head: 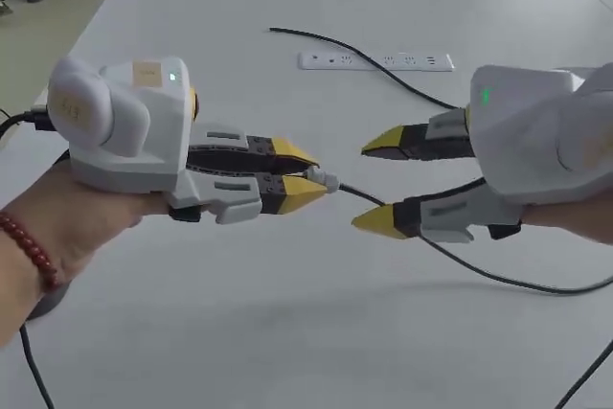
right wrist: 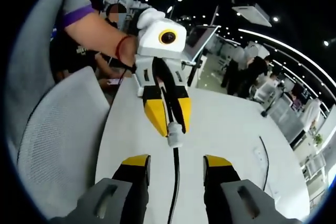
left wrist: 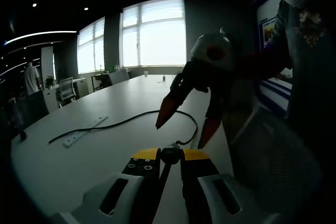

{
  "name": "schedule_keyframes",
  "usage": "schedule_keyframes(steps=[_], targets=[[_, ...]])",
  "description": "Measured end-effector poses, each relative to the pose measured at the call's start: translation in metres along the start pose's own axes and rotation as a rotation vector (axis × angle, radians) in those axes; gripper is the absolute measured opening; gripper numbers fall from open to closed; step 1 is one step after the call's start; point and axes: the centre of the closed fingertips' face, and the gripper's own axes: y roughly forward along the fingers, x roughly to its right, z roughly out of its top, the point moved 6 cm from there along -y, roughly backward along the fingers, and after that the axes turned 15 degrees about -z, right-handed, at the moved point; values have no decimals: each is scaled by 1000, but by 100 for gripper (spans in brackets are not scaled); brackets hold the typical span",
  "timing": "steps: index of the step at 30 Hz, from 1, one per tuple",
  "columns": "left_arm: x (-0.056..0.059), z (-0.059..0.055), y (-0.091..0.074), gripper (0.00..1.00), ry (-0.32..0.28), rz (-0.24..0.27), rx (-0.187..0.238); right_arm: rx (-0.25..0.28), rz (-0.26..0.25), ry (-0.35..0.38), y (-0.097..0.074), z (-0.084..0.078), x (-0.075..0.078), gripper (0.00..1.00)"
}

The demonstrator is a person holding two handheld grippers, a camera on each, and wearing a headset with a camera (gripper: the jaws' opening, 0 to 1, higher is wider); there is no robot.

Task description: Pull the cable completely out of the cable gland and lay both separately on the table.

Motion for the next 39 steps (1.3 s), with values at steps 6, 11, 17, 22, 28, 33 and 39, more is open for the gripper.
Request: schedule_keyframes(steps=[6,11,17,22,28,33,39], targets=[[2,2,1,16,2,-4,4,10,-3,-50,2,3,3,21],[3,3,3,16,4,-9,10,-15,10,-60,5,-1,2,16],[4,4,4,16,7,-18,16,-16,33,-80,9,1,-1,5],[2,4,3,16,7,-15,19,-19,38,-92,11,1,0,3],[2,3,2,16,5,-16,19,-18,40,-109,10,0,-1,0],[2,3,3,16,7,-16,20,-29,38,-105,9,-3,1,0],[1,4,2,16,7,-12,20,-63,30,-95,5,-12,2,0]])
